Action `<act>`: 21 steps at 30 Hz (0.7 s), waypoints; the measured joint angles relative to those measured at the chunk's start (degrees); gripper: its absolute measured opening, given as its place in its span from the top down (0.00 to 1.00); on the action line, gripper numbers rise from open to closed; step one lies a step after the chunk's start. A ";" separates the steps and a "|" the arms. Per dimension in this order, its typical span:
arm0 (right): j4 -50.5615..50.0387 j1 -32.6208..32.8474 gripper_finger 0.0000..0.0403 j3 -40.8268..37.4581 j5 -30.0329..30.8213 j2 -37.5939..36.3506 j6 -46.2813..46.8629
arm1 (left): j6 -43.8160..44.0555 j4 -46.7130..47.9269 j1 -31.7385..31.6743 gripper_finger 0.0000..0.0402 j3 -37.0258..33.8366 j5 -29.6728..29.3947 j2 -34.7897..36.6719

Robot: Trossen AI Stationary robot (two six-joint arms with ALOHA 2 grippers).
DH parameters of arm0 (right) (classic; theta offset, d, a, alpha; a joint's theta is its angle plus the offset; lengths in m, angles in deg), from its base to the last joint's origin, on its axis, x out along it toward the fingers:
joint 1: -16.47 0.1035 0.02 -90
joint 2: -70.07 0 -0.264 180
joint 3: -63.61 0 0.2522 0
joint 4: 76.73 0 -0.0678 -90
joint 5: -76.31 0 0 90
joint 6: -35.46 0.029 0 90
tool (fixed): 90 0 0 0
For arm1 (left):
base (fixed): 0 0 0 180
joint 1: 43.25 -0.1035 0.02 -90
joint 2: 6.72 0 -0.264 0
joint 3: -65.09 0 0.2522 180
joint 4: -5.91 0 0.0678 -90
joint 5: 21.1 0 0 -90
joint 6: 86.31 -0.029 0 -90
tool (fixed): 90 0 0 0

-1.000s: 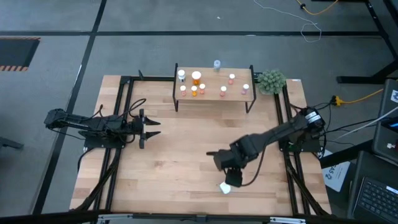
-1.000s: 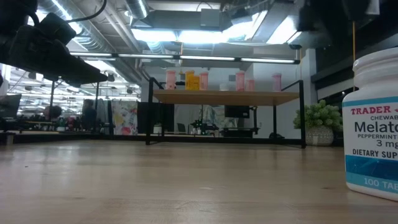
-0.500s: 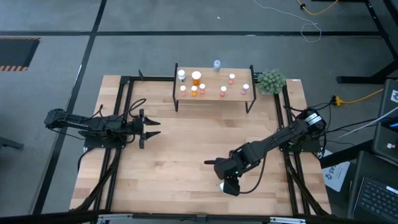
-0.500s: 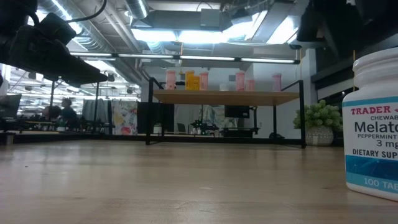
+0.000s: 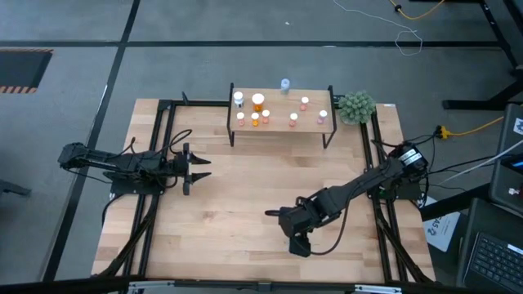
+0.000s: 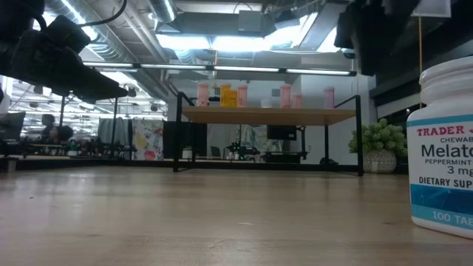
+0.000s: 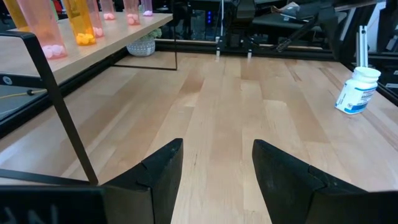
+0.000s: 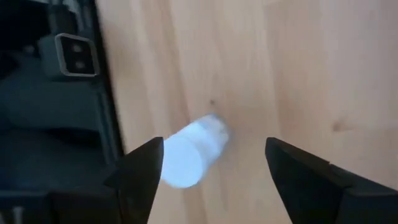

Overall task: Pick and place medicine bottles onto shelf by color
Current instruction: Put the big white pill bottle on the shelf

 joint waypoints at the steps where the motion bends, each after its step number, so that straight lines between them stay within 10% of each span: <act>1: 0.03 0.34 0.29 0.00 -0.16 0.05 0.55 | 0.00 0.00 0.00 0.53 0.00 0.00 0.01; 10: 0.07 3.07 0.31 0.00 0.24 0.65 27.94 | -0.24 0.00 -0.01 0.53 0.00 0.00 0.02; 21: -0.90 6.62 0.31 0.00 3.41 4.67 37.38 | -1.09 0.00 0.01 0.53 0.00 0.00 0.01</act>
